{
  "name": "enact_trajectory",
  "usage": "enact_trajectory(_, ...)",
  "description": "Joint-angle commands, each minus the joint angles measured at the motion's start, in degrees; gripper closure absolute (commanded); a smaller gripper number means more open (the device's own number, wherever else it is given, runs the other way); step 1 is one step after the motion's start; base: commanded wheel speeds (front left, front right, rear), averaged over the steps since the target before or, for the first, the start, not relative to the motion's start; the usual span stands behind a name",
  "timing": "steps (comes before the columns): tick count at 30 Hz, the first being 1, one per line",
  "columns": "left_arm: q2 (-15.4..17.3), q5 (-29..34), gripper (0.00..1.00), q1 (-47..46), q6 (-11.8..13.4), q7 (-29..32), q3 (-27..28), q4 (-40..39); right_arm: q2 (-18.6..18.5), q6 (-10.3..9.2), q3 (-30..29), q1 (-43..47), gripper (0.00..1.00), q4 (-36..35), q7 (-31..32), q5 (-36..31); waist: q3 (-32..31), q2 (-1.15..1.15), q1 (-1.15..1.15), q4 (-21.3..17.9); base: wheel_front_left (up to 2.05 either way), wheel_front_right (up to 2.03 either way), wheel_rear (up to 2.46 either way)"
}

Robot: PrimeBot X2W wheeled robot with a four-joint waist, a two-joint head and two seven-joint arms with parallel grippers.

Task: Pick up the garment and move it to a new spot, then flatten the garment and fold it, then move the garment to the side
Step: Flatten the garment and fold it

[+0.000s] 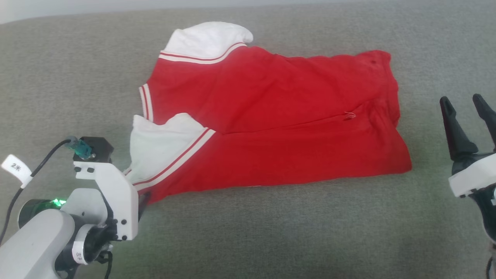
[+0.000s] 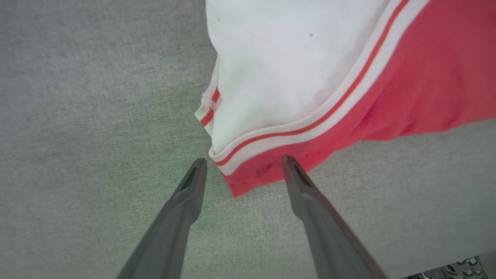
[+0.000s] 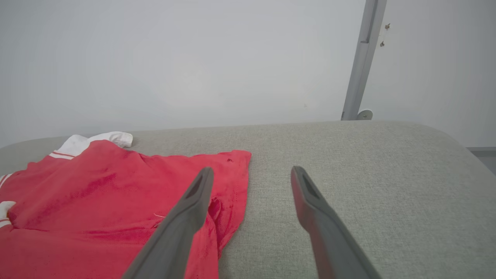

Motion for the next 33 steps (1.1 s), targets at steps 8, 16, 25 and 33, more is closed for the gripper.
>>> enact_trajectory(8, -3.05, -0.96, 0.00, -0.43, -1.67, -3.25, 0.74, 8.13, 2.09, -0.06, 0.08, 1.65, 0.00, -2.66, 2.58, -1.09, 1.08, 0.00, 0.00, -2.16, 0.00, 0.00, 0.00)
enact_trajectory(16, -6.20, -2.10, 1.00, -1.92, -4.76, -2.32, -1.20, 15.93, 2.38, -0.06, 2.59, 2.90, 0.00, -2.06, 7.87, 0.94, 1.31, 0.00, 0.00, -2.59, 0.00, 0.00, 0.00)
enact_trajectory(25, -8.71, -1.70, 1.00, -4.24, -7.21, -2.94, -2.89, 17.72, 0.81, -0.05, 5.96, 2.60, 0.00, 0.63, 18.34, 3.02, 1.03, 0.00, 0.00, -0.22, 0.00, 0.00, 0.00)
enact_trajectory(33, -11.04, -1.09, 1.00, -5.82, -9.22, -3.53, -4.53, 17.86, -0.49, -0.05, 7.96, -0.61, 0.00, 6.12, 28.50, 2.61, 1.14, 0.00, 0.00, 2.67, 0.00, 0.00, 0.00)
